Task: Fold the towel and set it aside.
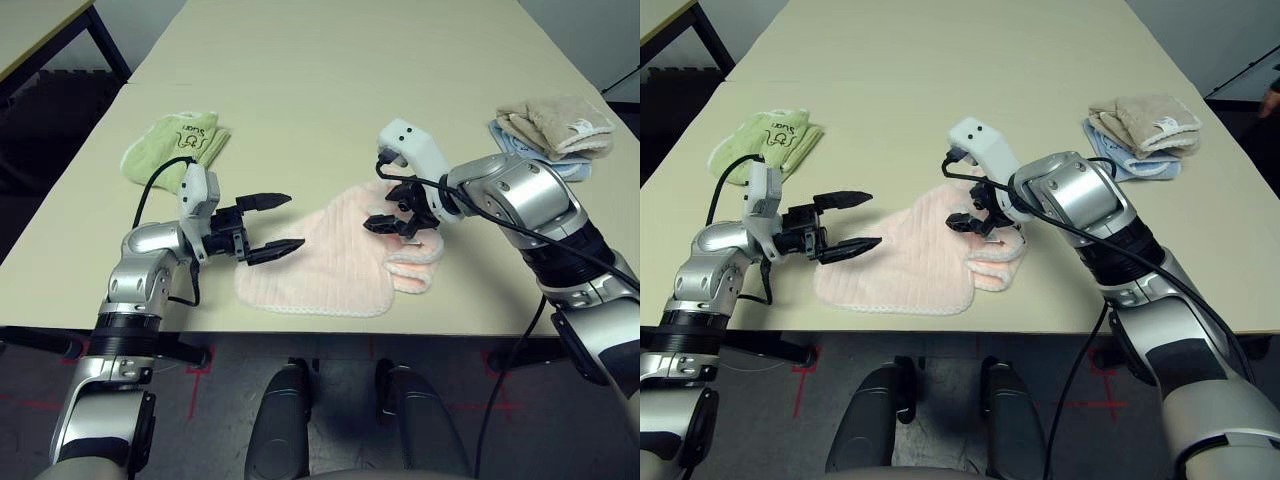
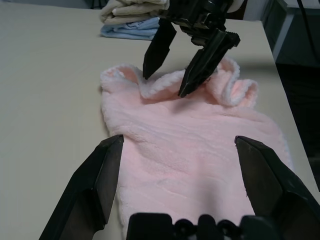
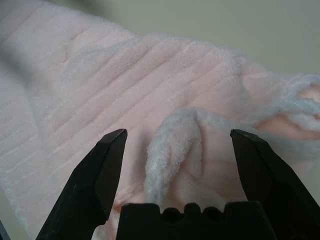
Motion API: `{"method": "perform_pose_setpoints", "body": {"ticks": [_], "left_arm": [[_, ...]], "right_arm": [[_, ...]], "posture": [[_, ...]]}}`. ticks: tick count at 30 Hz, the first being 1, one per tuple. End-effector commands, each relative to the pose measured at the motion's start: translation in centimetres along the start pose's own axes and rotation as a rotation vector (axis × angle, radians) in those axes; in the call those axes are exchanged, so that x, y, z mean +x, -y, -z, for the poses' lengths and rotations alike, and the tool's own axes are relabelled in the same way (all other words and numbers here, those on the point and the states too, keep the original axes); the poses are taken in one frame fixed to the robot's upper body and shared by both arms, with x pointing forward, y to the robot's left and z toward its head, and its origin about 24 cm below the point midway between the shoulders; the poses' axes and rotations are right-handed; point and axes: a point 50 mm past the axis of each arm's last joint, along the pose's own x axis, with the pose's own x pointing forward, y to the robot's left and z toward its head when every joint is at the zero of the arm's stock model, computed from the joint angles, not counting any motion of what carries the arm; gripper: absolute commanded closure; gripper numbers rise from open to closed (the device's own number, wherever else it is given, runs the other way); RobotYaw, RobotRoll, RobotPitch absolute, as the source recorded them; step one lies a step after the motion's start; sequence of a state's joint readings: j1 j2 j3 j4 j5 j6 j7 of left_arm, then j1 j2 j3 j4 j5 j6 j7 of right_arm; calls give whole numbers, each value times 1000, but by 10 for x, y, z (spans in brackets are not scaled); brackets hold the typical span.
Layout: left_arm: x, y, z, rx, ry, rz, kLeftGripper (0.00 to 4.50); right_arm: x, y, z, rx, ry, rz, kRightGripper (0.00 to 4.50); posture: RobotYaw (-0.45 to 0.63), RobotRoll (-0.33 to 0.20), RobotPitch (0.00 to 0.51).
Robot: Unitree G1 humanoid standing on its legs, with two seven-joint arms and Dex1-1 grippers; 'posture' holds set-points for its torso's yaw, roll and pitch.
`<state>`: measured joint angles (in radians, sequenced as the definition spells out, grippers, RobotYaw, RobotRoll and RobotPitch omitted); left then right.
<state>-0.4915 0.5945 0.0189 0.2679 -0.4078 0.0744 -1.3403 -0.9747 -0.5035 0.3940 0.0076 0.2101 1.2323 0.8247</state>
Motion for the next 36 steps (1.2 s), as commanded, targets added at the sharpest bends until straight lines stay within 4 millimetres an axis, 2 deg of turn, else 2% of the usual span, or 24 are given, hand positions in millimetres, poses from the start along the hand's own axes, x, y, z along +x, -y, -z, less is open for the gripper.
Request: {"method": "perform_pose_setpoints", "body": {"ticks": [1,11,13,16,22,25,31,36], "left_arm": [[-1,3,5,-6,-43,17,0],[-1,3,6,-7,-45,4,0],[0,4,6,-7,-43,2,0],[0,4,6,-7,-40,0,0],[2,5,6,-12,-30,-8,0],[2,6,7,-16,-30,-7,0],[4,7,7,-21,-25,-9,0],[5,7,9,-27,-28,-7,0]], "right_arm": [[3,0,1,-16,-22,-5,18],[11,1,3,-40,-38,-1,18],[13,2,4,-42,-40,2,294],[15,2,4,-48,-44,4,1080],[15,4,0,-51,-20,15,3363],[9,8,-9,-50,15,29,4482],[-19,31,-29,-28,122,26,4482],[-41,58,-21,-92,168,10,4482]], "posture": [[38,0,161],[45,0,162],[50,0,161],[50,0,161],[53,0,161],[53,0,161],[52,0,158],[40,0,153]]}}
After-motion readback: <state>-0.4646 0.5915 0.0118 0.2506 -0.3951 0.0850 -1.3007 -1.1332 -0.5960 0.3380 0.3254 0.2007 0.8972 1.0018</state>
